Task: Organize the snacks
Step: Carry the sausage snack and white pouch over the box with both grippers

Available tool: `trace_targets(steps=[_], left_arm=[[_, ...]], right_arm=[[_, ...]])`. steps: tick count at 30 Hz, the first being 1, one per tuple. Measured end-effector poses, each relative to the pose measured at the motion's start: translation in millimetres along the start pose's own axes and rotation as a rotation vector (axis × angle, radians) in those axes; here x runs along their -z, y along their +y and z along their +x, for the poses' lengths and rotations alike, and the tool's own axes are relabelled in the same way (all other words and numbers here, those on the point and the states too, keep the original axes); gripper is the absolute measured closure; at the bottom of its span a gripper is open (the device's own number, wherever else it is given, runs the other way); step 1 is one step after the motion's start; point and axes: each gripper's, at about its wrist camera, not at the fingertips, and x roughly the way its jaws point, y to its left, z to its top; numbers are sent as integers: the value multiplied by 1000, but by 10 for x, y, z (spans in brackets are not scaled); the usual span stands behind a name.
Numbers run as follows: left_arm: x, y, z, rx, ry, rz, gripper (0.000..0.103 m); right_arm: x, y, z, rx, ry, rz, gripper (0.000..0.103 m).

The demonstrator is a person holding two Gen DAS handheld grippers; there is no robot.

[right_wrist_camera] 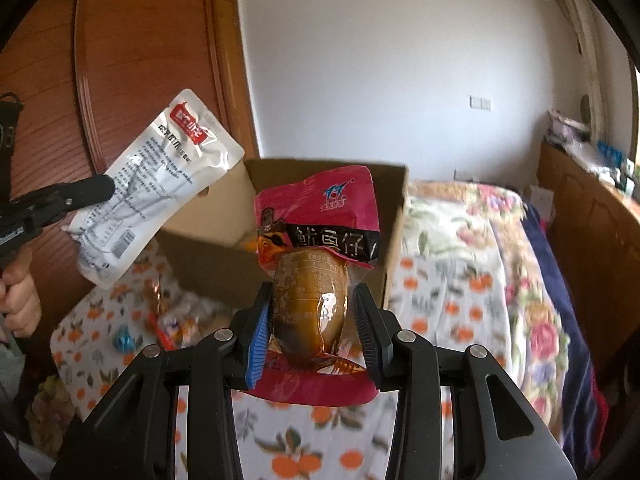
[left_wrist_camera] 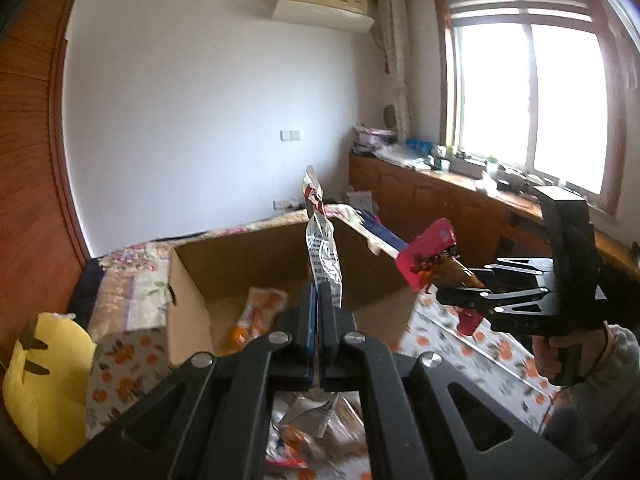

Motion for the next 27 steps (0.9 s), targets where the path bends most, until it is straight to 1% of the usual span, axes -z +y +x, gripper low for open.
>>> trace_targets(steps=[4,9,12,16,21,27], left_arm=[[-68,210,133,-44,-33,-10,103],[-120,413,443,-64,-24,-8,103],[-139,489,602,-68,-18,-9,103],[-143,562,794,-71,-5,-9,103],[-56,666,1019,-64,29,-34,103],[43,715,1215,-65,61,-46,103]], right_arm=[[-233,-31,188,-7,-9,-24,64],[-492,-52,497,-21,-11,-32,64],[-585,-31,712,-24,0,-42,64],[-633,-10,970,-35,17,-31,64],[-566,-17,1244,-45,42,-14,64],[-482,-16,1389,-54,57,-23,64]])
